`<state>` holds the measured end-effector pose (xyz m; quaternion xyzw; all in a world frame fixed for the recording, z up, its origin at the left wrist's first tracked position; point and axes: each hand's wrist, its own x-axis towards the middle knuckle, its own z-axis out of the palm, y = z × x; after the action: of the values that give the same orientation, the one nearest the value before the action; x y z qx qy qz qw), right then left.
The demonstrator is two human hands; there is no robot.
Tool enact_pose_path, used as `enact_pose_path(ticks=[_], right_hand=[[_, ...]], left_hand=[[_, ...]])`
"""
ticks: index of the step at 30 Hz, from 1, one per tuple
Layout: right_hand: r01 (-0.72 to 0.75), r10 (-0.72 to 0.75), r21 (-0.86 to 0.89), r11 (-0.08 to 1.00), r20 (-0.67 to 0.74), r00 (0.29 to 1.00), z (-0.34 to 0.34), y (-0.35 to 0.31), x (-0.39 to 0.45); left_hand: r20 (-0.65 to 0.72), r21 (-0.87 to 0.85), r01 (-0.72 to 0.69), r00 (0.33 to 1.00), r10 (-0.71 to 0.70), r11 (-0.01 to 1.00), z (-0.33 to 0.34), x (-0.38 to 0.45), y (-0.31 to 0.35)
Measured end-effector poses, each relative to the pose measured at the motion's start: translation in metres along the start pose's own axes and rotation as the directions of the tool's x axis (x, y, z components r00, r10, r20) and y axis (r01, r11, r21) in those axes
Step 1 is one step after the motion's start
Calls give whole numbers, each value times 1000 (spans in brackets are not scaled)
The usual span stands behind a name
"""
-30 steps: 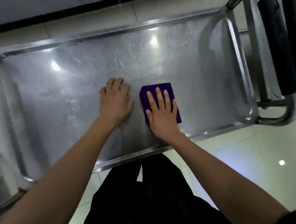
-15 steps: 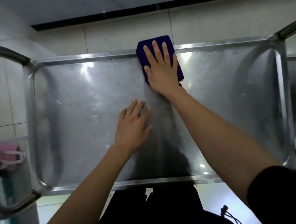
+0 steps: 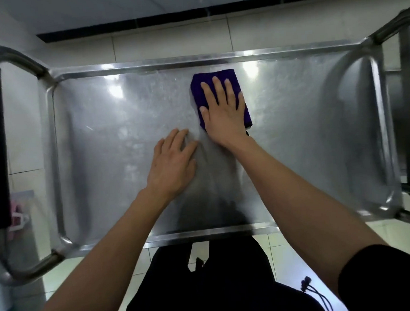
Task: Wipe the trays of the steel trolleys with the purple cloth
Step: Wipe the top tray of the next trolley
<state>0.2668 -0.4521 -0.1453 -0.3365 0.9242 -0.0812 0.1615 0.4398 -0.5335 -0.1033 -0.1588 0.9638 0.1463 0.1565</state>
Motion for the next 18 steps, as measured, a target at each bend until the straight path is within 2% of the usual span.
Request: enact_pose_path(ticks=[6, 13, 18], right_hand=[[-66, 66, -22, 998, 11, 998, 25, -12, -99], [-131, 132, -41, 990, 7, 991, 51, -26, -201], [-170, 171, -62, 983, 4, 985, 63, -36, -266]], left_hand=[[48, 32, -72, 996, 70, 997, 0, -29, -11], [193, 74, -91, 978, 75, 993, 2, -48, -23], [214, 90, -107, 973, 86, 990, -1, -53, -20]])
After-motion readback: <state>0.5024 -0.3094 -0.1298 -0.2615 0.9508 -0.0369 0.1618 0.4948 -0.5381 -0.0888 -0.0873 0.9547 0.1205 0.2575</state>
